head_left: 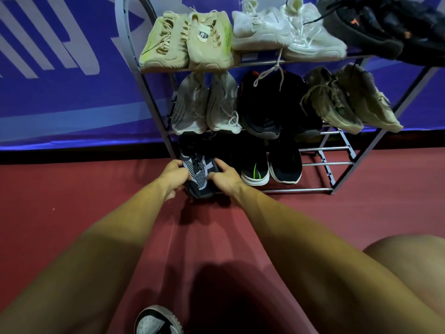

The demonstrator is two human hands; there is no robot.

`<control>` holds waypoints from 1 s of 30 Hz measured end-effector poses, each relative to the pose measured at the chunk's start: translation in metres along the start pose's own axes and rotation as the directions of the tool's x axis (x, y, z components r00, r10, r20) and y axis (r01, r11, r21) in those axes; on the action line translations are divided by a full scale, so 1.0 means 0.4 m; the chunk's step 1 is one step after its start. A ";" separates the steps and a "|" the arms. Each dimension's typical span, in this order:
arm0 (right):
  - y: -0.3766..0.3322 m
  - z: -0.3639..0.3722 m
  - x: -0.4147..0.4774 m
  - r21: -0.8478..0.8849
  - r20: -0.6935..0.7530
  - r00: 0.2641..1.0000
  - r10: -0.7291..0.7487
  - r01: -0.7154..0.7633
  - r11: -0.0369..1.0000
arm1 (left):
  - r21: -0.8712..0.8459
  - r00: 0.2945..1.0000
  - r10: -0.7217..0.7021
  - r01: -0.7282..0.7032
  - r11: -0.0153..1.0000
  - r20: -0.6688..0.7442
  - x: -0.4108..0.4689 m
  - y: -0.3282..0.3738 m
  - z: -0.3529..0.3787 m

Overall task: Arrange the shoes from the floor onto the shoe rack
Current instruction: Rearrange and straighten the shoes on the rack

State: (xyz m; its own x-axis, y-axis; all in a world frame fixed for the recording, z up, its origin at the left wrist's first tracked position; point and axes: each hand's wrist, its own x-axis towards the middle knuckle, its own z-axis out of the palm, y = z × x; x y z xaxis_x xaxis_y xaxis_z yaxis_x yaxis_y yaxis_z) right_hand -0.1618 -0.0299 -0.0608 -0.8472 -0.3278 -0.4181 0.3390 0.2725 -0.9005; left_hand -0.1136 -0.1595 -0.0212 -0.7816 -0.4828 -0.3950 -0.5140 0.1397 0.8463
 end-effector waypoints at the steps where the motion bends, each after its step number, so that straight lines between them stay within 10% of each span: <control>1: 0.003 0.003 0.006 -0.027 0.010 1.000 -0.008 0.008 1.000 | -0.016 1.000 0.008 -0.008 1.000 0.001 0.006 -0.002 -0.001; 30: 0.036 0.063 0.028 -0.018 -0.085 0.992 -0.092 0.091 0.996 | 0.014 0.989 -0.114 0.113 0.993 0.097 0.059 -0.074 -0.058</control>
State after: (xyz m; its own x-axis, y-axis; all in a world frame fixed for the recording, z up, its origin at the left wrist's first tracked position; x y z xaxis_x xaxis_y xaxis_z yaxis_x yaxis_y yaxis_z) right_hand -0.1560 -0.0523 -0.0815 -0.9066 -0.2734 -0.3215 0.2529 0.2579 -0.9325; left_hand -0.1086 -0.1951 -0.0474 -0.7486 -0.4091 -0.5217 -0.6041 0.0965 0.7911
